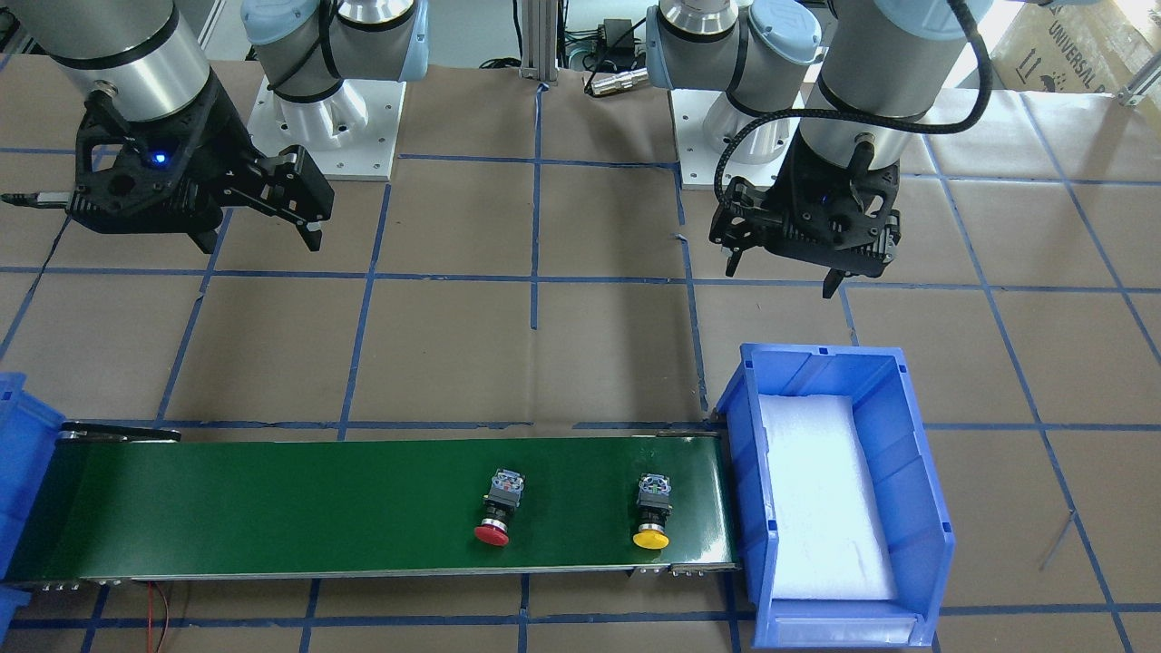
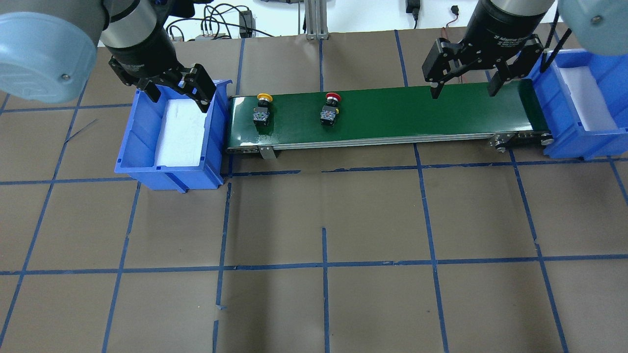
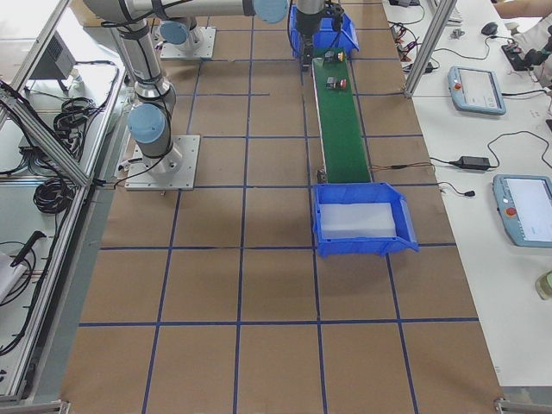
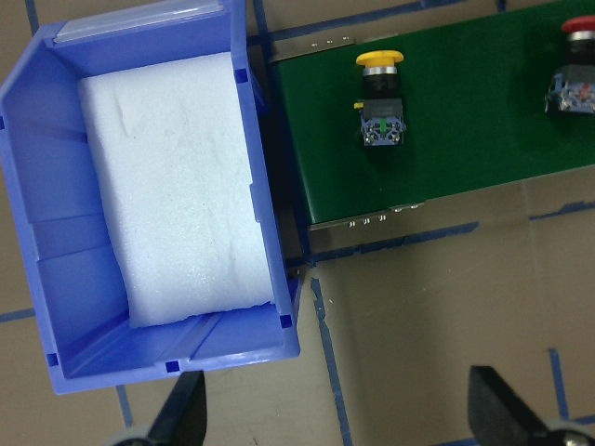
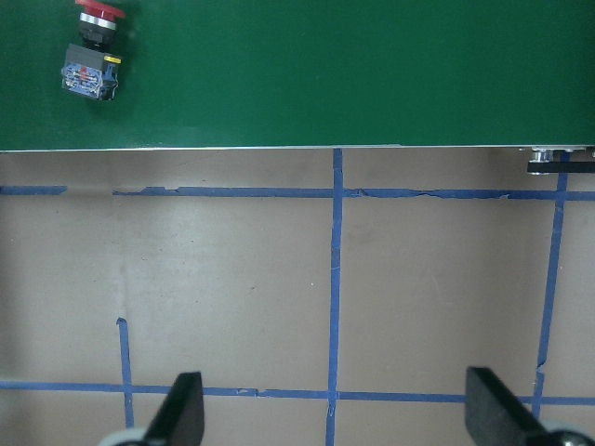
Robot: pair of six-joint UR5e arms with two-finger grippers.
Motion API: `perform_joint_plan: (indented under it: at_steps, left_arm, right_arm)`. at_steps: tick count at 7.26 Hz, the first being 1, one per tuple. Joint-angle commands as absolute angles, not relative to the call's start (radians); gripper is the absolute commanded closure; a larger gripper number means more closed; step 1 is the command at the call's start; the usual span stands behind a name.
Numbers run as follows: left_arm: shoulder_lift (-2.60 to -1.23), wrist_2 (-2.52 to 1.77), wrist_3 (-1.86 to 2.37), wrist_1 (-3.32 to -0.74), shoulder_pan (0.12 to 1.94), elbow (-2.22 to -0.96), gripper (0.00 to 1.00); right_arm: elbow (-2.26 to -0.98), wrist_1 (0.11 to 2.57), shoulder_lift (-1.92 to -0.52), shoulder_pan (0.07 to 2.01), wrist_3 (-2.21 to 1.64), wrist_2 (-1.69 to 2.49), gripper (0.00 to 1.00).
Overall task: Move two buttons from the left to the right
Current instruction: 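Withdraw the left gripper above the bin while the belt carries buttons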
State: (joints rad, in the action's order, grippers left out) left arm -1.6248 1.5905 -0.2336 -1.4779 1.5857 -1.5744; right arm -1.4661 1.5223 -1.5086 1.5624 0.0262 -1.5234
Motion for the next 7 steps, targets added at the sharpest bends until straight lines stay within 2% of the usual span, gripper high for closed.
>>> perform_joint_plan:
  at_steps: [1, 7]
  left_arm:
    - [-1.594, 1.591, -0.082, -1.517, 1.565, -1.582, 0.00]
    - [-1.603, 1.589, -0.078, -1.531, 1.552, -1.566, 0.00]
  right_arm:
    - [-1.460, 1.525, -1.497, 1.562, 0.026, -1.525, 0.00]
    - [-1.473, 1.540, -1.497, 1.563, 0.025, -1.523, 0.00]
